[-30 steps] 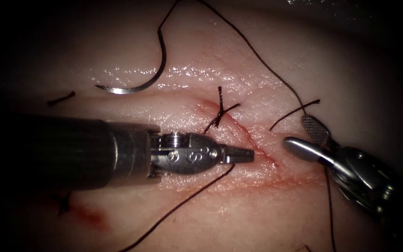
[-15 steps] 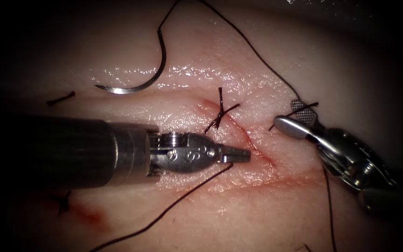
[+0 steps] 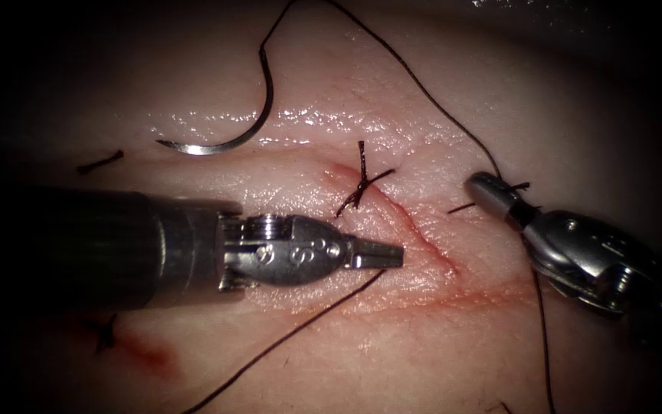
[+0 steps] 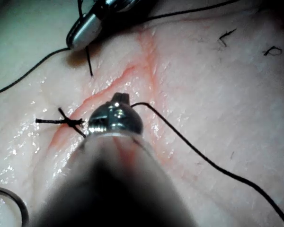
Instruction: Wound Closure
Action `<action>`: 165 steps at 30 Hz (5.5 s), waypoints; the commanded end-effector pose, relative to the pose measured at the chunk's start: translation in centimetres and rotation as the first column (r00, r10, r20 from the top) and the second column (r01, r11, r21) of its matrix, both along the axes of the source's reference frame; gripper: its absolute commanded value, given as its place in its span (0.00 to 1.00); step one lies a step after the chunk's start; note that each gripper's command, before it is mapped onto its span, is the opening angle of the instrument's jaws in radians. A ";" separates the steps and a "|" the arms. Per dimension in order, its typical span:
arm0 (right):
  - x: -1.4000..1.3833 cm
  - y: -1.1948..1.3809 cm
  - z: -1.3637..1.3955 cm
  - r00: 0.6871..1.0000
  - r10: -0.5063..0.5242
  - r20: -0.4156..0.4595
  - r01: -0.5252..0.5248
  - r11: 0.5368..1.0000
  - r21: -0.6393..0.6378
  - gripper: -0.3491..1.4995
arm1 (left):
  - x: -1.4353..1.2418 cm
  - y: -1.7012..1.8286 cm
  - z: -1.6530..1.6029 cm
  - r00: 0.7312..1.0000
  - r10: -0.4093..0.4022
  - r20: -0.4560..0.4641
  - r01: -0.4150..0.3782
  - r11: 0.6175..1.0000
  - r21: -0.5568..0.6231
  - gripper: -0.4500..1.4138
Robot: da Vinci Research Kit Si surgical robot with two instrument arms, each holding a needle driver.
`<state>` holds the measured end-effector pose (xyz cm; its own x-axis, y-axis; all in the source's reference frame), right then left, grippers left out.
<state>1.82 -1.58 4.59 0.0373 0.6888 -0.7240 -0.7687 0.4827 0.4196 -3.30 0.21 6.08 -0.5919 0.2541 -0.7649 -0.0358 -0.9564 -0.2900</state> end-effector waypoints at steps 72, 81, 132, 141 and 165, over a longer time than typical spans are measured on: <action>-0.11 -0.51 -0.94 0.982 -0.187 -0.009 0.185 0.978 -0.092 0.81 | 1.33 -1.39 -0.46 0.929 -0.115 -0.353 0.221 0.935 0.278 0.81; -0.12 -0.53 -0.93 0.982 -0.191 -0.008 0.190 0.978 -0.089 0.73 | 1.42 -1.59 -0.50 0.938 -0.088 -0.335 0.199 0.928 0.313 0.70; 1.25 -0.62 -1.31 0.318 -0.455 0.832 0.929 0.325 -0.177 0.84 | 0.45 -0.30 -1.24 0.965 -0.233 -0.118 0.253 0.946 0.204 0.00; 1.32 -0.71 -1.36 0.327 -0.441 0.836 0.928 0.318 -0.196 0.00 | 0.45 -0.29 -1.25 0.966 -0.231 -0.118 0.251 0.947 0.201 0.00; 1.05 -0.53 -0.98 0.247 -0.433 0.867 0.946 0.303 -0.117 0.00 | 0.77 -0.62 -1.31 0.921 -0.281 -0.271 0.320 0.941 0.113 0.88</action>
<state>2.78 -2.10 3.58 0.8163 -0.4187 -0.3979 0.1771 0.8371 -0.5176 -2.44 -0.41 4.71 -0.6358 0.5520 -0.5395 -0.4091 -0.8337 -0.3709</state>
